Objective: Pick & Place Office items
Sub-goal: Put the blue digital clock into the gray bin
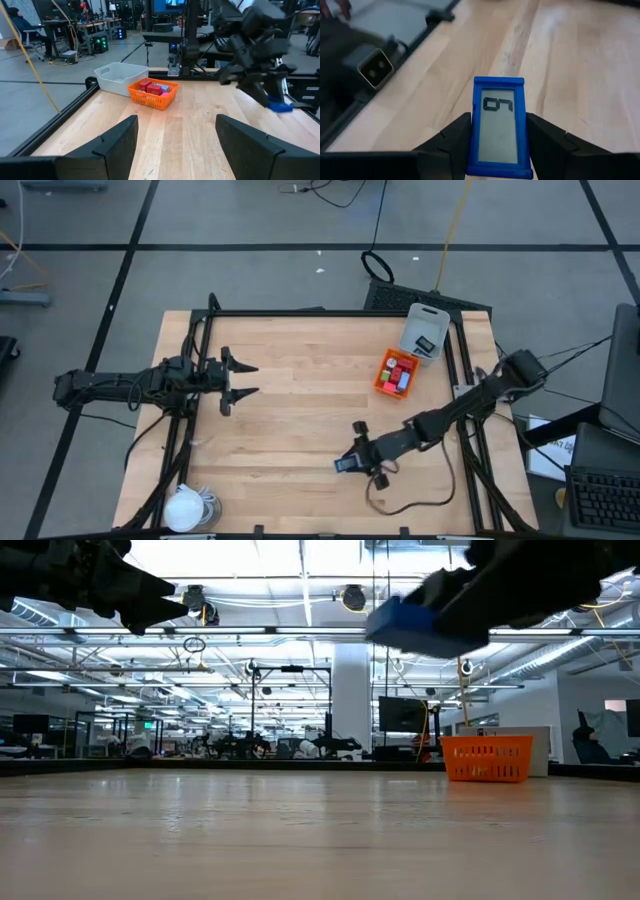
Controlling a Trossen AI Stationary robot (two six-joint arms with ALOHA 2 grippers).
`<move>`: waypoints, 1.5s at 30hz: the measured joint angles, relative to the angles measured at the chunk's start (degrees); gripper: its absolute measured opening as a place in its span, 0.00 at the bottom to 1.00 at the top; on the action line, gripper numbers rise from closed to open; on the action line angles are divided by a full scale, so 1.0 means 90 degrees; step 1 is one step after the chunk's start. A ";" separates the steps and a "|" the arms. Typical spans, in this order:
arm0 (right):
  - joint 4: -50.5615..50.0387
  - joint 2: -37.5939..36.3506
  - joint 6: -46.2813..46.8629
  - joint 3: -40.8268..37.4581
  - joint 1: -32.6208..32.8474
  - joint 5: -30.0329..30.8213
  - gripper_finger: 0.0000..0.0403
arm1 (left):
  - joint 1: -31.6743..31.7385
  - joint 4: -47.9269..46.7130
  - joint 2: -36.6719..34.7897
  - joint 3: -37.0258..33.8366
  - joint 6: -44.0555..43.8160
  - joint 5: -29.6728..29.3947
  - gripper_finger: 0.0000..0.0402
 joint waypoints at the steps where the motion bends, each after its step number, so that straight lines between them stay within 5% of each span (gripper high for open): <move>1: 0.0286 -0.0157 0.0070 -0.0250 0.0000 0.0002 0.39 | 0.0000 -0.0001 0.0001 0.0000 0.0001 0.0002 0.67; 15: 0.4096 -0.2878 0.0969 -0.3982 0.0033 0.0021 0.37 | 0.0000 0.0000 0.0000 0.0000 0.0000 0.0000 0.67; 26: 0.5438 -0.3448 0.0699 -0.4964 0.0117 0.0706 0.37 | 0.0000 0.0000 0.0002 0.0000 0.0000 0.0002 0.67; 45: 0.5328 -0.4286 0.0178 -0.5040 0.0109 0.4892 0.40 | 0.0000 0.0000 0.0000 0.0000 0.0001 0.0000 0.67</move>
